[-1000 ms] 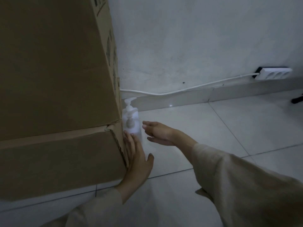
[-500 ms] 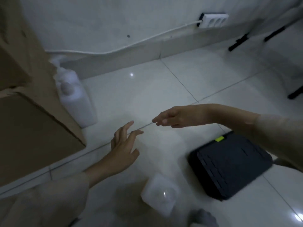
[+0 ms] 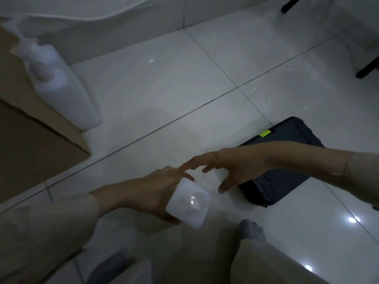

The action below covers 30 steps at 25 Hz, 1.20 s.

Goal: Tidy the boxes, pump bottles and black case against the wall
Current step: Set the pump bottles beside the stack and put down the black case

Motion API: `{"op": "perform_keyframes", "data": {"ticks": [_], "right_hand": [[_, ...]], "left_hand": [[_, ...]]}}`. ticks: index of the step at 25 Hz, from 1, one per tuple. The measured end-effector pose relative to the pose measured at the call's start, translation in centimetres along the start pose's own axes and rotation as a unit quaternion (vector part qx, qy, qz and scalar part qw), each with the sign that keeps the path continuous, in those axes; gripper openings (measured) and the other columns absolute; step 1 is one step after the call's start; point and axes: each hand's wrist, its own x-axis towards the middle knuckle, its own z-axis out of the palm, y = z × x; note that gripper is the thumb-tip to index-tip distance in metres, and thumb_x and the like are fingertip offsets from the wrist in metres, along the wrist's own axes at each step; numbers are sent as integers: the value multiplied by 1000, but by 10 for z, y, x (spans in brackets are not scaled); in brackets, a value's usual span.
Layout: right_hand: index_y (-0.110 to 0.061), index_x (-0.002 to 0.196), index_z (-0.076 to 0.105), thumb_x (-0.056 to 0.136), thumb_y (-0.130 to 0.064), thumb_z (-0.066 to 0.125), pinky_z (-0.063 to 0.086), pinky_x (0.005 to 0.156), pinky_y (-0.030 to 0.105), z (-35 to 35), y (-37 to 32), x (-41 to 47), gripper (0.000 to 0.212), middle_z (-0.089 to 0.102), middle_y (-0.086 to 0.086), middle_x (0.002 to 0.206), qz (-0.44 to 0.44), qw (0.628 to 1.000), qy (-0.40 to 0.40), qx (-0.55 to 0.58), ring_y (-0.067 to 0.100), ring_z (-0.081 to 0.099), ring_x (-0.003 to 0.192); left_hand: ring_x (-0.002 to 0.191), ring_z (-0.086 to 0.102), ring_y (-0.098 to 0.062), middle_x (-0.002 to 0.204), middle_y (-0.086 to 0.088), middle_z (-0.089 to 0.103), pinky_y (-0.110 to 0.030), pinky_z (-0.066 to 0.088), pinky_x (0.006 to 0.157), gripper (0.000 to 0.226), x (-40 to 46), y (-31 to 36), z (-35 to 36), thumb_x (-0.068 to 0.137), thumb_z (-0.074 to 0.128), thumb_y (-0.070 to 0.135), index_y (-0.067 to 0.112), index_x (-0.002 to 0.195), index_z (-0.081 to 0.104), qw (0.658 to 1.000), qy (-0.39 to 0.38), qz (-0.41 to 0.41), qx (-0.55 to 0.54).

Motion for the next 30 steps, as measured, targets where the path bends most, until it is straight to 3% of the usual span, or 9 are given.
{"op": "perform_keyframes", "data": {"ticks": [3,5,9,13,18,21,24,26,30], "right_hand": [[-41,130,27,79,-4,68,31,80,-11,-5,-5,9,75,41,-26,125,-43,999,16,-5,-36,35,91],[-38,123,31,76,-6,72,36,83,-6,-14,-10,15,71,43,-31,112,-61,997,48,-4,-29,42,97],[-24,126,37,70,-9,77,50,80,13,-41,-17,33,70,54,-11,116,-96,986,135,-34,0,55,98],[-21,117,40,70,-9,77,56,86,29,-61,-25,68,62,51,-9,117,-131,965,219,56,2,51,110],[-16,125,36,73,-14,76,53,90,47,-74,-56,128,66,46,1,129,-162,936,287,124,18,45,125],[-14,126,35,74,-13,74,48,96,49,-77,-83,167,65,47,4,124,-187,924,303,138,23,46,122],[-18,131,31,76,-12,71,46,99,51,-75,-98,197,68,43,12,131,-200,917,300,170,30,44,122],[-20,134,27,78,-10,69,43,103,50,-74,-101,207,71,40,13,134,-207,913,286,203,29,42,124],[-16,144,15,87,0,55,36,101,21,-70,-95,219,71,32,-1,137,-201,915,248,245,6,31,122]], "left_hand": [[100,53,1,100,29,47,-5,42,79,52,4,-7,-2,53,66,58,53,97,38,997,45,-30,-57],[90,58,11,94,34,53,-4,43,71,51,2,-17,-11,60,78,45,56,96,44,987,109,-39,-113],[96,55,18,105,27,60,-6,46,77,60,-5,-33,-33,64,82,24,45,109,49,947,248,-49,-197],[109,53,12,110,30,61,-23,45,95,39,-23,-54,-45,73,69,39,42,107,52,899,372,-85,-212],[131,41,-15,143,1,43,-40,39,107,44,-32,-60,-31,93,46,24,18,136,36,765,547,-164,-296],[124,44,-13,139,7,39,-36,35,107,49,-32,-57,-36,94,39,30,20,141,26,717,548,-202,-379],[92,57,-8,110,8,52,-32,44,92,35,-40,-59,-51,97,34,32,22,130,38,645,553,-215,-482],[87,54,-10,96,8,51,-28,42,87,24,-47,-64,-63,97,32,34,23,115,45,605,526,-224,-554],[87,54,-16,102,-3,50,-33,40,89,36,-47,-69,-73,96,30,31,21,129,40,534,491,-221,-652]]}}
